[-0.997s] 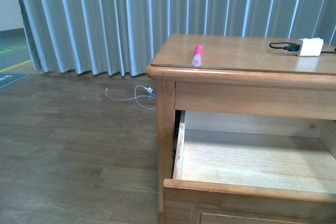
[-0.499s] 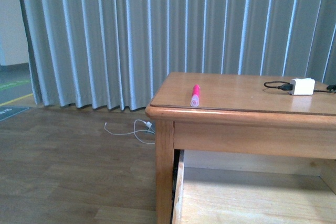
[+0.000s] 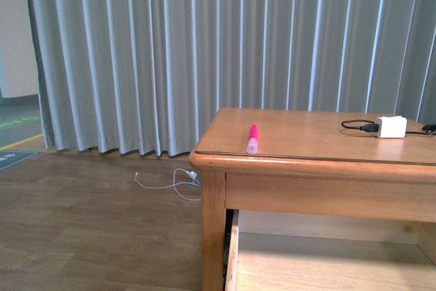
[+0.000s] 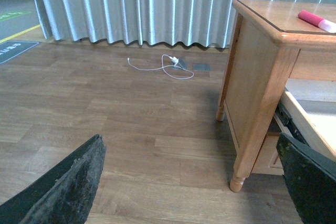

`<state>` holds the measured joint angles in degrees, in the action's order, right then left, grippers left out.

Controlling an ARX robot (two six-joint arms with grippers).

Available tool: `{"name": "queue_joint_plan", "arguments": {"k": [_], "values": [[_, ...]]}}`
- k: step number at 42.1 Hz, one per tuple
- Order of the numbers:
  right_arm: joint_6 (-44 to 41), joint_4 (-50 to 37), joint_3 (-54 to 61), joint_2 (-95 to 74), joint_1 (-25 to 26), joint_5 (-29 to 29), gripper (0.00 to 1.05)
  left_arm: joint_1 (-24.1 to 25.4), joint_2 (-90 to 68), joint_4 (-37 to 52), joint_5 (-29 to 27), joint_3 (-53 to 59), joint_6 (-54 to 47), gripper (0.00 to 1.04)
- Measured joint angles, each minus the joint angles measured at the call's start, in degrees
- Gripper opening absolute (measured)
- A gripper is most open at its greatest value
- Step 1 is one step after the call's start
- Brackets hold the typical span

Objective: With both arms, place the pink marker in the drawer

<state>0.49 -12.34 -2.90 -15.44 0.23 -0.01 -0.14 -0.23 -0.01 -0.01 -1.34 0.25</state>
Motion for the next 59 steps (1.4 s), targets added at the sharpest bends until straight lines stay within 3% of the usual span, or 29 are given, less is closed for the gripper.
{"name": "queue_joint_plan", "arguments": {"k": [1, 2, 22, 37, 39, 41, 45, 59], "values": [[-0.07, 0.31, 0.20, 0.48, 0.00, 0.00, 0.25, 0.00, 0.00, 0.00, 0.00, -0.02, 0.00, 0.99], [-0.26, 0.42, 0.39, 0.76, 0.00, 0.02, 0.26, 0.00, 0.00, 0.00, 0.02, 0.00, 0.00, 0.99], [-0.26, 0.48, 0.44, 1.22, -0.02, 0.04, 0.98, 0.00, 0.00, 0.00, 0.00, 0.00, 0.00, 0.99], [-0.28, 0.48, 0.44, 1.22, -0.02, 0.04, 0.96, 0.00, 0.00, 0.00, 0.00, 0.00, 0.00, 0.99], [-0.28, 0.48, 0.44, 1.22, -0.02, 0.04, 0.96, -1.99, -1.60, -0.57, -5.70, -0.15, 2.86, 0.99], [-0.28, 0.48, 0.44, 1.22, -0.02, 0.04, 0.96, -4.66, -5.77, 0.52, -10.38, -0.52, 5.64, 0.99], [-0.28, 0.48, 0.44, 1.20, -0.02, 0.07, 0.96, -8.22, -16.20, 5.40, -10.99, -2.99, 8.33, 0.99], [-0.28, 0.48, 0.44, 1.22, -0.04, 0.04, 0.96, -14.97, -63.67, 25.29, -3.76, -30.05, 4.26, 0.99]]}}
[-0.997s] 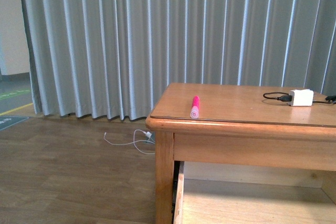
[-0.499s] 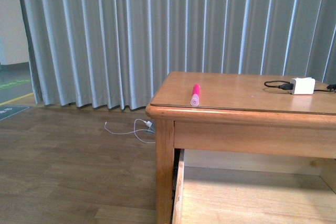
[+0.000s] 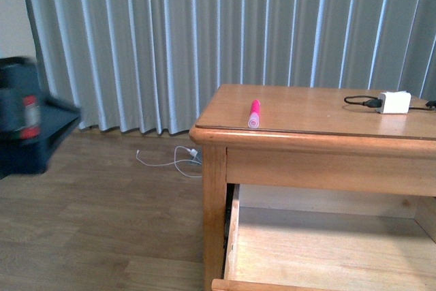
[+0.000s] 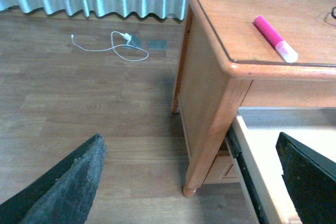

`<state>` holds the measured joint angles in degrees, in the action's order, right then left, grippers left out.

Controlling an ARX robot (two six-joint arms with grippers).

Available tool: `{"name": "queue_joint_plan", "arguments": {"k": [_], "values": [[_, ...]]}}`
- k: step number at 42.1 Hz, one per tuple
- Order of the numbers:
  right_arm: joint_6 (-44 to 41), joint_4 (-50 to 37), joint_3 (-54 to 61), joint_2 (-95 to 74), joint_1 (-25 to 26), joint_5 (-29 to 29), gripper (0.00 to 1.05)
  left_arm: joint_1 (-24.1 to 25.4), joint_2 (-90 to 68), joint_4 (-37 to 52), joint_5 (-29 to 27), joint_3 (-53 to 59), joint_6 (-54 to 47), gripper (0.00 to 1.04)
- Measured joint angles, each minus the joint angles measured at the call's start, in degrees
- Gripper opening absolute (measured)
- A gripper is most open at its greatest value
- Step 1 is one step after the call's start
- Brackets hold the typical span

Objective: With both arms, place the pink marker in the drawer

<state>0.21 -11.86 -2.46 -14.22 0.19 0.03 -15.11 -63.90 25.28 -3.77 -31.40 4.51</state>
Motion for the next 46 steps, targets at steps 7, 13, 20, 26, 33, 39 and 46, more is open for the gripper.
{"name": "queue_joint_plan", "arguments": {"k": [7, 13, 20, 26, 33, 39, 46], "values": [[0.00, 0.00, 0.00, 0.00, 0.00, 0.00, 0.96, -4.42, -17.42, -0.63, 2.54, -16.26, -2.19, 0.99], [0.00, 0.00, 0.00, 0.00, 0.00, 0.00, 0.96, -7.56, -28.17, -2.80, 1.79, -28.55, -3.10, 0.99], [0.00, 0.00, 0.00, 0.00, -0.02, 0.00, 0.96, -10.84, -39.67, -6.54, 0.31, -42.84, -3.26, 0.99], [0.00, 0.00, 0.00, 0.00, -0.02, 0.00, 0.96, -13.18, -48.70, -10.43, 0.17, -54.62, -3.37, 0.99], [0.00, 0.00, 0.00, -0.02, 0.00, 0.00, 0.96, -14.53, -56.89, -17.77, -2.69, -66.31, -3.17, 0.99], [0.00, 0.00, 0.00, -0.02, -0.02, 0.00, 0.96, -14.53, -62.05, -23.54, -5.81, -73.07, -2.93, 0.99], [0.00, 0.00, 0.00, -0.02, 0.00, 0.00, 0.96, -14.58, -63.63, -26.82, -7.08, -76.13, -2.95, 0.99]]}}
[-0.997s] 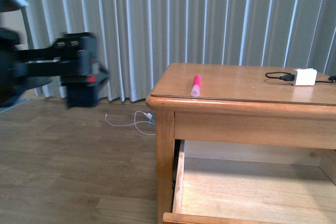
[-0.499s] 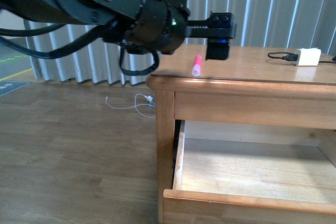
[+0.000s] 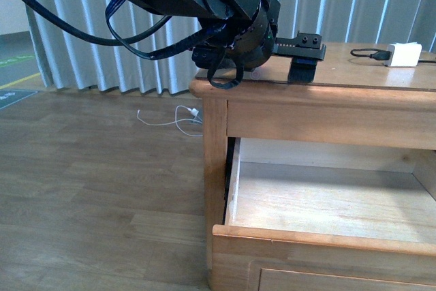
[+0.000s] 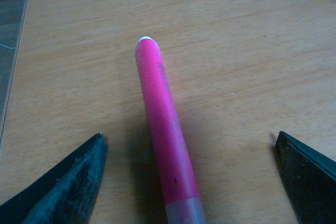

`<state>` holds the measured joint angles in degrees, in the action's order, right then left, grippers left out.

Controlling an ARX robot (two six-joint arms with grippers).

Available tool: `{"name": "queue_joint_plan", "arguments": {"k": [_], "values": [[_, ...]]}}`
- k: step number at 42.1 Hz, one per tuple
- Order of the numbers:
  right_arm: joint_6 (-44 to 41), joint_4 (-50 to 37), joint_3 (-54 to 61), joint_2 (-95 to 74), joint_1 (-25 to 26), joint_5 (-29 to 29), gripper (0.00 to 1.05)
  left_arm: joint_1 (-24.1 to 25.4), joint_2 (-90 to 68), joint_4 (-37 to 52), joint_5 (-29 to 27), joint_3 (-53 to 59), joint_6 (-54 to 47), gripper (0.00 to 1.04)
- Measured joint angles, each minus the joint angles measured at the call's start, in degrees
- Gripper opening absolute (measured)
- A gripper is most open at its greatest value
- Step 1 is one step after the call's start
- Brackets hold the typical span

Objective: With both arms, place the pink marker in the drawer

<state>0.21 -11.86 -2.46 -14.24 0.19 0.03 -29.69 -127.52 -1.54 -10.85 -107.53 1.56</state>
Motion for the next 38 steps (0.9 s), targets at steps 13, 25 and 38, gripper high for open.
{"name": "queue_joint_plan", "arguments": {"k": [13, 25, 38], "values": [[0.00, 0.00, 0.00, 0.02, 0.00, 0.00, 0.96, 0.22, 0.42, -2.03, -0.17, -0.13, -0.63, 0.45], [0.00, 0.00, 0.00, 0.02, -0.02, 0.00, 0.96, 1.31, 3.78, -0.92, 0.96, 4.44, -1.20, 0.15], [0.00, 0.00, 0.00, 0.00, 0.00, 0.00, 0.96, 2.69, 13.40, 4.98, 9.60, 17.31, -2.99, 0.15]]}}
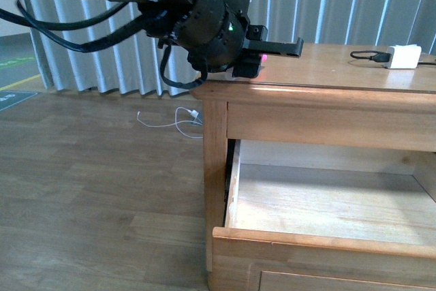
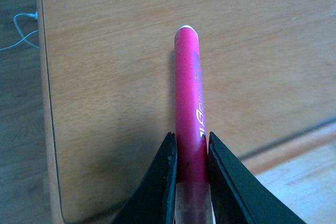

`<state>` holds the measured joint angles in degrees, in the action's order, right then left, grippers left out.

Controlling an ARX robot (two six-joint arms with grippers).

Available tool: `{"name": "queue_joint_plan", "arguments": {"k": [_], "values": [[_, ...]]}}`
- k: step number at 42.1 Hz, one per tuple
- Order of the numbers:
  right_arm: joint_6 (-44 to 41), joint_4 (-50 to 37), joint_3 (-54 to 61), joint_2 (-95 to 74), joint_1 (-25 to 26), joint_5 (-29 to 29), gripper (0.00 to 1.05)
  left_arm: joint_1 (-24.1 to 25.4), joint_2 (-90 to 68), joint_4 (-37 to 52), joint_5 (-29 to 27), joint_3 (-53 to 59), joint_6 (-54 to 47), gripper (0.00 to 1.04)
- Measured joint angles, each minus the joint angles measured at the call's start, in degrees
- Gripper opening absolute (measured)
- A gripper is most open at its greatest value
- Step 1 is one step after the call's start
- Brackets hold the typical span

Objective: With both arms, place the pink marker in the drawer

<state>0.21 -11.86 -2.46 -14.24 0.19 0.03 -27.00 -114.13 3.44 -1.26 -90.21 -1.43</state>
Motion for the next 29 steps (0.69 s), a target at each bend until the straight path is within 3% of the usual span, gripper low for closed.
{"name": "queue_joint_plan", "arguments": {"k": [13, 18, 29], "values": [[0.00, 0.00, 0.00, 0.00, -0.02, 0.00, 0.96, -1.79, 14.73, 4.04, 13.57, 19.23, -13.29, 0.15], [0.00, 0.00, 0.00, 0.00, -0.02, 0.00, 0.96, -2.93, 13.73, 3.82, 14.71, 22.08, -18.73, 0.15], [0.00, 0.00, 0.00, 0.02, 0.00, 0.00, 0.96, -5.14, 4.83, 5.33, 12.81, 20.17, -20.41, 0.15]]}}
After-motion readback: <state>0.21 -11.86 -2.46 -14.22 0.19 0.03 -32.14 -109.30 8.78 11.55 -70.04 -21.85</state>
